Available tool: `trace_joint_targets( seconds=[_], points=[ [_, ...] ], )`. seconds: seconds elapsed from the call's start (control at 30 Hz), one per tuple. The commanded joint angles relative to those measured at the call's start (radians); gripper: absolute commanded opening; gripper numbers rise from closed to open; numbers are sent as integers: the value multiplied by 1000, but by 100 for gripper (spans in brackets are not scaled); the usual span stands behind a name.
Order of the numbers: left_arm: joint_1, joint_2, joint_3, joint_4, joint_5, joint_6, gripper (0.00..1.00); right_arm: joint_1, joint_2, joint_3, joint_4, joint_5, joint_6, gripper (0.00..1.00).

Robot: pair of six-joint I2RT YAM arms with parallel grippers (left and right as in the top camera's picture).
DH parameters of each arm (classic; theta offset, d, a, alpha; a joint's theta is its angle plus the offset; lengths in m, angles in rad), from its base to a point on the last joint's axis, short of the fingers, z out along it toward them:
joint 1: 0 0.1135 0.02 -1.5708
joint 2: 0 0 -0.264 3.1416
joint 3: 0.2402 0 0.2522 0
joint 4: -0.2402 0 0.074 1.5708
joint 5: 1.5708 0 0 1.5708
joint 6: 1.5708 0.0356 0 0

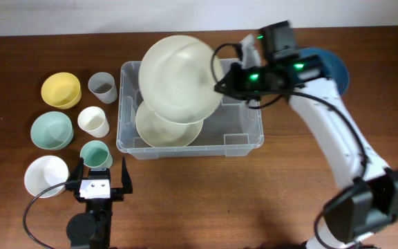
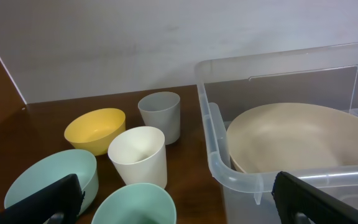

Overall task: Pack container
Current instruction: 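Lift the second cream bowl and carry it over the container, then lower the bowl onto the first bowl and open the right gripper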

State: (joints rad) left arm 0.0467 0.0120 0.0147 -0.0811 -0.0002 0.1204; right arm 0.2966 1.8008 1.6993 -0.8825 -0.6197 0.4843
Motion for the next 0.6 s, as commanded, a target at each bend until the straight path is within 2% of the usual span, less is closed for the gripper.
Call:
trace_joint_targets(
  seconds=[0.0, 0.2, 0.57],
  points=[
    [5, -7, -5, -2, -3, 16, 99, 56, 68, 1, 31, 50, 32, 4],
    [5, -7, -6, -2, -3, 16, 99, 89, 158, 1, 58, 136, 87, 4],
    [5, -7, -6, -2, -3, 16, 99, 90, 288, 1, 76, 134, 97, 4]
  ],
)
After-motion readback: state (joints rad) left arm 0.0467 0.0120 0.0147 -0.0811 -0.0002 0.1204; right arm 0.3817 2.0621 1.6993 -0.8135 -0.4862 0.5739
